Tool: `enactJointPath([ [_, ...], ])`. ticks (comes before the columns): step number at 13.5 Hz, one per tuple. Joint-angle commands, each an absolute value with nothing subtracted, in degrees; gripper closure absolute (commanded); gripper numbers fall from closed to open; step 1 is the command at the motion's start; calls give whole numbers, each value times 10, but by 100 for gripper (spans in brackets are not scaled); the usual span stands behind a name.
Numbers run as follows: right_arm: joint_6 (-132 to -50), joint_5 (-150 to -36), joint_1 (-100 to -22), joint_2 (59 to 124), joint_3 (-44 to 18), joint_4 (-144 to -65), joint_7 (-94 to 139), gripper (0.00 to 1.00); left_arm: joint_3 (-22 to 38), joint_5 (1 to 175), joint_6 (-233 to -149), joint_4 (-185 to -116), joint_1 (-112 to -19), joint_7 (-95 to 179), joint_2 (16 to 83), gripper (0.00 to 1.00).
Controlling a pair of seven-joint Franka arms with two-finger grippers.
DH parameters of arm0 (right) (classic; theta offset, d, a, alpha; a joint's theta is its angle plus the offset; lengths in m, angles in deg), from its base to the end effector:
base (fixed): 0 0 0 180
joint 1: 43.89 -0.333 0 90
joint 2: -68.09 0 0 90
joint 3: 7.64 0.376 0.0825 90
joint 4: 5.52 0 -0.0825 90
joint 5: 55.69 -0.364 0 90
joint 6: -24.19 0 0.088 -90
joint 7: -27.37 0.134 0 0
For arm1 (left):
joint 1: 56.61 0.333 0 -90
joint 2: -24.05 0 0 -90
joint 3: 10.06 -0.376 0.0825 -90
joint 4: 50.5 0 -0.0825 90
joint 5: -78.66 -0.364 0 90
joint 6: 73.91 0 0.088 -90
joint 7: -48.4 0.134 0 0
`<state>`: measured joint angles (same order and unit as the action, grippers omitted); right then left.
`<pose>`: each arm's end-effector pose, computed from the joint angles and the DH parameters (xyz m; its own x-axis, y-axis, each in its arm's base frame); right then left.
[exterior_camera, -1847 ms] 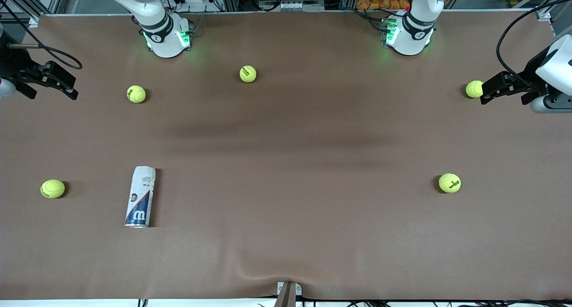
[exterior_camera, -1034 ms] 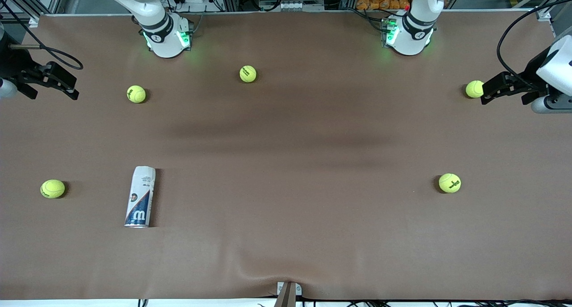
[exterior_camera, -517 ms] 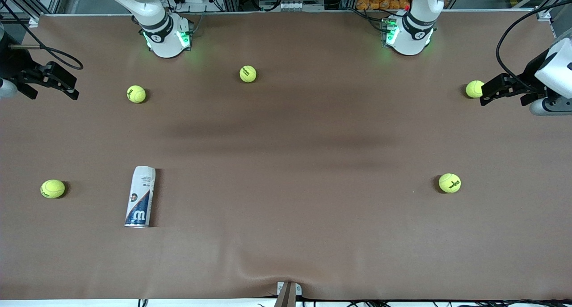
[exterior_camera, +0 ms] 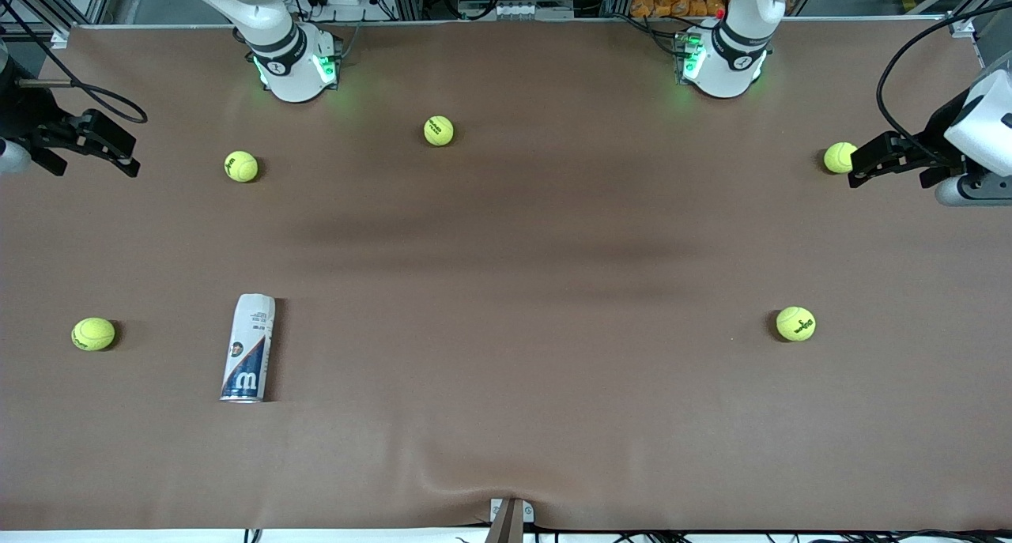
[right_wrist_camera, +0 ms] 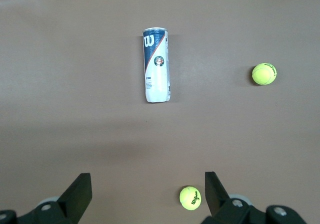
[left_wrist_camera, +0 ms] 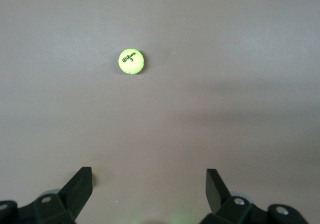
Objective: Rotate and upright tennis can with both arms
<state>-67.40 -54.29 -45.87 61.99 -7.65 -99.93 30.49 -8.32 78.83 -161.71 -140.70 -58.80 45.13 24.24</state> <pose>0.4988 0.0139 0.6801 0.9981 -0.0194 0.0585 -0.0207 -0.9996 0.0213 0.5289 -0.0367 0.6509 0.9989 -0.0116 -0.0453 -0.0116 -0.9999 0.0005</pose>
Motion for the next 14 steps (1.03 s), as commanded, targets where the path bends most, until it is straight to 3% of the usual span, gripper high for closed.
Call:
enactJointPath([
  [1, -680, -541, -460, 611, -76, -1012, 300, 0, -82, 780, -1614, -1401, -586, 465, 245, 0],
  [14, -681, -541, -459, 613, -76, -1013, 301, 0, -81, 779, -1614, -1401, -581, 472, 244, 0],
])
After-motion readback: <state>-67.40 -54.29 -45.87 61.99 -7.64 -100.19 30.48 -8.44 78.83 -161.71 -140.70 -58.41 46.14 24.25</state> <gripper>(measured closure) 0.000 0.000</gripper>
